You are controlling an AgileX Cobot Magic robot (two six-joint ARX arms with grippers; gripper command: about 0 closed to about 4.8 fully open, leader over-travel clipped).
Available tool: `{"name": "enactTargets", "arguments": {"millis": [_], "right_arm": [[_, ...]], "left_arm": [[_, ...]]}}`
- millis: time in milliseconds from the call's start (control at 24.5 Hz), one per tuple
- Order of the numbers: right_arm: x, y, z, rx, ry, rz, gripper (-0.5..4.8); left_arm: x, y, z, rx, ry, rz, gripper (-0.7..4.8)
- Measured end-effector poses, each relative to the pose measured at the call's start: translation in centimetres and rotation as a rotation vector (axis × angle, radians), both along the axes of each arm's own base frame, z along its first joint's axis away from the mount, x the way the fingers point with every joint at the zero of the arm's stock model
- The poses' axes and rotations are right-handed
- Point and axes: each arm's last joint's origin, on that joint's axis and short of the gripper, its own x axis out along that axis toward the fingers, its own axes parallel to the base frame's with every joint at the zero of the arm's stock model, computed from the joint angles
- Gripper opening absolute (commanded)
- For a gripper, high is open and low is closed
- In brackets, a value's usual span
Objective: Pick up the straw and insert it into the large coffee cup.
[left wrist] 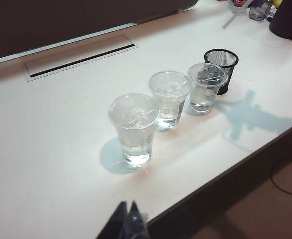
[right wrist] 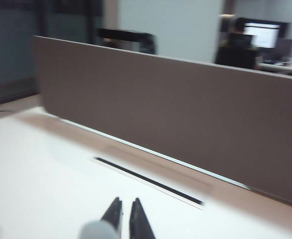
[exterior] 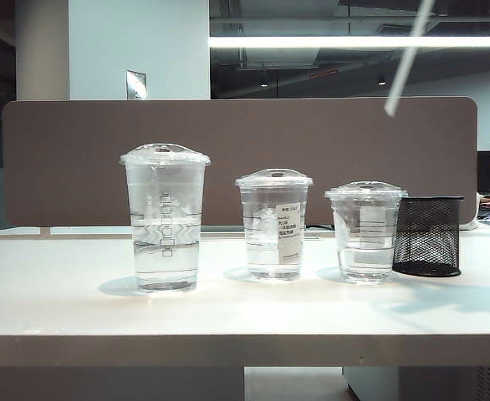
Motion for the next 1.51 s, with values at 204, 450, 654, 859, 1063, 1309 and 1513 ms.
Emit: {"name": "enactTargets", "arguments": {"millis": [204,450,654,859,1063,1309,1513], "right_arm": [[-1.7,5.2,6.3,0.008,-0.032,0.230,0.39],[0.0,10.6,5.6,-0.014,0.045,0.367,0.40],[1.3,14.7,3.0,-0.060,0.149,0.440,0.40],[1.7,17.2,1.2,-0.090,0.203,0.493,0.40],[1.7,18.3,0.4,-0.102,0.222,0.518,0.40],[2.1,18.7,0.0,-0.103,0.225,0.520,0.40],[2.4,19.0,-0.5,-0.107,0.233,0.518,0.40]], "left_arm": [[0.0,0.0,0.0,0.000,0.000,0.000,-0.02],[0.0,0.0,0.0,0.000,-0.001,0.000,-0.02],[0.0,0.0,0.0,0.000,0.000,-0.001,-0.02],[0.0,0.0,0.0,0.000,-0.001,0.000,-0.02],[0.0,0.0,0.0,-0.001,-0.001,0.000,-0.02],[0.0,0.0,0.0,0.000,-0.001,0.000,-0.02],[0.0,0.0,0.0,0.000,0.000,-0.001,-0.02]]}}
